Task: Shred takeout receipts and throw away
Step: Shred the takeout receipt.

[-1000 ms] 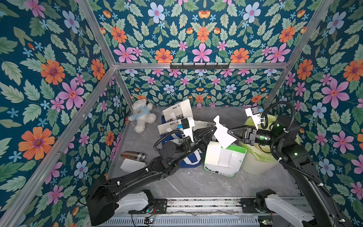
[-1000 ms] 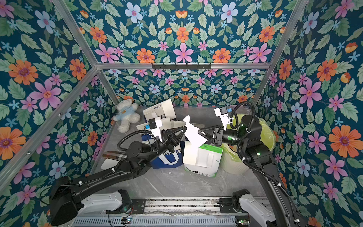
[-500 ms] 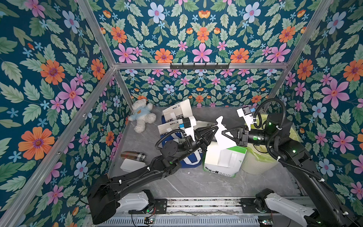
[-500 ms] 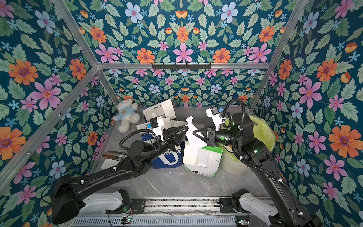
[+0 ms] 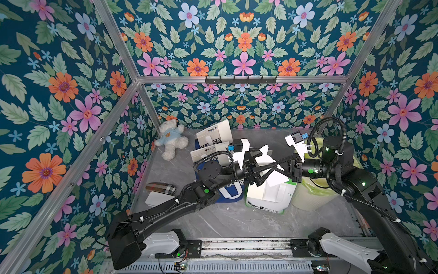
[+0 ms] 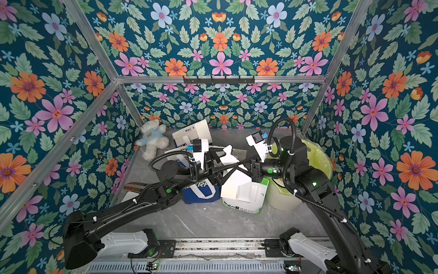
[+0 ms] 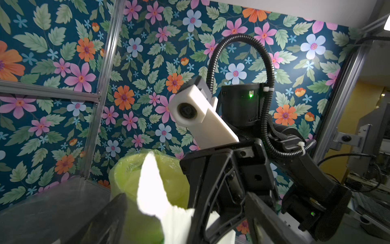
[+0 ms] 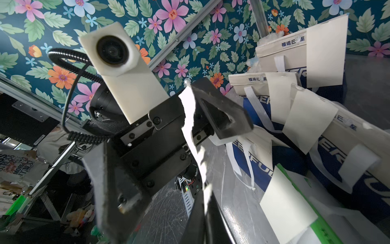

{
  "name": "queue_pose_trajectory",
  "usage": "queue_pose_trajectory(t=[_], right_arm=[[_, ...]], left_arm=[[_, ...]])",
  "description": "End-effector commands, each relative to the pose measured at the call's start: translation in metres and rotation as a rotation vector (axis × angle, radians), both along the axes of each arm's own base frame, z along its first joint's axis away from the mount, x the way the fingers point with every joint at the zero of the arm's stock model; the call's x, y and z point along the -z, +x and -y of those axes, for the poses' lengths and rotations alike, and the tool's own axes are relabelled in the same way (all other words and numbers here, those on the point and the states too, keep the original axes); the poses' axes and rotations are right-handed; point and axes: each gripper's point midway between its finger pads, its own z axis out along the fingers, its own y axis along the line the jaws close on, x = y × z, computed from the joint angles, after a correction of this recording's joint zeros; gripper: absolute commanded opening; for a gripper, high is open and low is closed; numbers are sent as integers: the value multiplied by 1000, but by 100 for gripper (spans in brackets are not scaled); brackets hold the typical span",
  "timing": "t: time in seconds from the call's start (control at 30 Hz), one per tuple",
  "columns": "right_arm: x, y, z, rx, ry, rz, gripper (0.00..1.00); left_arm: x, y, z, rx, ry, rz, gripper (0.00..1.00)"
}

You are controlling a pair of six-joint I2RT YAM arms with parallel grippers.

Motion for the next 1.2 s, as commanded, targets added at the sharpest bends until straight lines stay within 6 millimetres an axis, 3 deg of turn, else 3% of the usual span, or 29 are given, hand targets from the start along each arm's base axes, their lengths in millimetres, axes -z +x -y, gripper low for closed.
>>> queue_pose_trajectory(t=[0.0, 0.13, 0.4, 0.47, 0.63, 0.73, 0.87, 1.17], right_arm=[[1, -12, 0, -58, -15, 11, 0], [3, -13, 0, -62, -27, 6, 0], [4, -13, 0, -66, -40, -5, 0], [5, -13, 0, -66, -43, -8, 0], [5, -14, -1, -79, -42, -21, 0], [6, -14, -1, -80, -45, -27, 0], [6, -14, 2, -63, -57, -13, 0], [10, -10, 8, -15, -95, 10, 0]], left_arm=[[7, -11, 4, 60, 48, 28, 81], [7, -12, 1, 62, 46, 24, 56], [-5, -20, -11, 64, -8, 39, 53], [-7, -19, -11, 64, -9, 38, 47], [-8, -19, -3, 93, 11, 22, 44], [-6, -19, 5, 123, 29, 7, 38], [-3, -18, 12, 142, 50, -9, 18], [-8, -16, -4, 80, 4, -4, 18]])
